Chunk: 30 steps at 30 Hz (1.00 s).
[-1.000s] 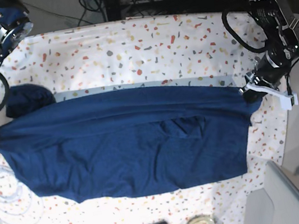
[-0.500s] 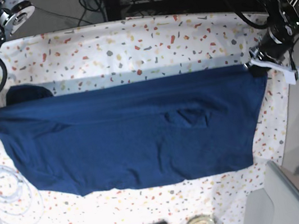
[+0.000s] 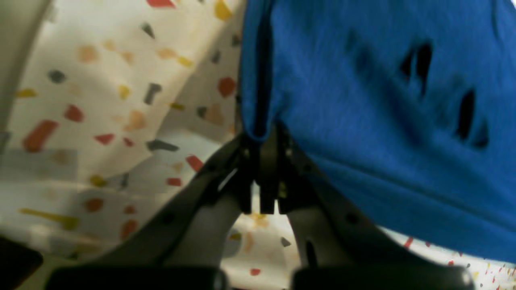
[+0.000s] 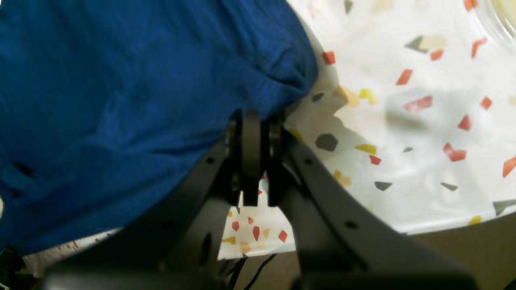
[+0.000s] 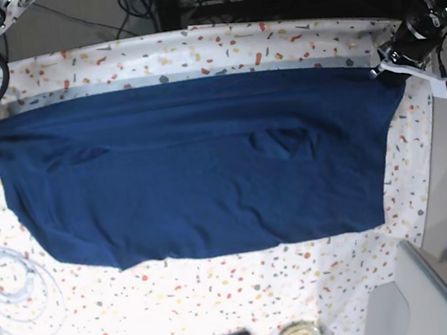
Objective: Layout the t-shirt on the table in an organized manner, then fold the t-shirt properly
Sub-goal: 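Pull the folded shirt with both grippers away from the keyboard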
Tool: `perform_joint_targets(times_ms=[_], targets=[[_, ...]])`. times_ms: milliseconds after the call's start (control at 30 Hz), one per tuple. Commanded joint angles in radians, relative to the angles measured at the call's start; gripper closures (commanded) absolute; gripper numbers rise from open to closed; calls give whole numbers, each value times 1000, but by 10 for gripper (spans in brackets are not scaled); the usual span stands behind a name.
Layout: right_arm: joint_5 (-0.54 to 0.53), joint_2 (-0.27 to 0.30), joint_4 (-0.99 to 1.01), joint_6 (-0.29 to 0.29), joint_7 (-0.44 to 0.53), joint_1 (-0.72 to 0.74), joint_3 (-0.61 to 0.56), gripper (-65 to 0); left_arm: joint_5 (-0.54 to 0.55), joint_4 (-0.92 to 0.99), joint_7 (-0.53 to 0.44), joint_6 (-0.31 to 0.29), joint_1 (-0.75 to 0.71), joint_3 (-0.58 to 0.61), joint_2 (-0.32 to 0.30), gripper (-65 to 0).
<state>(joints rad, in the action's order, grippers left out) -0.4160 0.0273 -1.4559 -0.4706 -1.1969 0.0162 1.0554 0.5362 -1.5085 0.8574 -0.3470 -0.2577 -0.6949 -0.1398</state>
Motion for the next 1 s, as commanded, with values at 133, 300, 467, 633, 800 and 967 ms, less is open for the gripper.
perform_joint_targets(times_ms=[133, 300, 467, 633, 800, 967], targets=[[-14, 16, -61, -32, 10, 1, 1, -3, 9, -22, -20, -2, 2, -10, -19, 0], [-14, 15, -124, -35, -13, 0, 1, -3, 9, -36, -20, -2, 1, -9, -16, 0], [-14, 12, -190, -37, -74, -14, 1, -3, 11, -117, -20, -2, -39, -9, -16, 0], [-14, -34, -273, -37, -74, -66, 1, -3, 8, -125, -20, -1, -71, -10, -17, 0], [-13, -60, -265, -37, -22, -120, -5, -3, 5, -125, -25, -1, -98, -10, -14, 0], [-11, -66, -171, -37, 64, -141, -8, -3, 5, -79, -27, -1, -98, -10, -13, 0]])
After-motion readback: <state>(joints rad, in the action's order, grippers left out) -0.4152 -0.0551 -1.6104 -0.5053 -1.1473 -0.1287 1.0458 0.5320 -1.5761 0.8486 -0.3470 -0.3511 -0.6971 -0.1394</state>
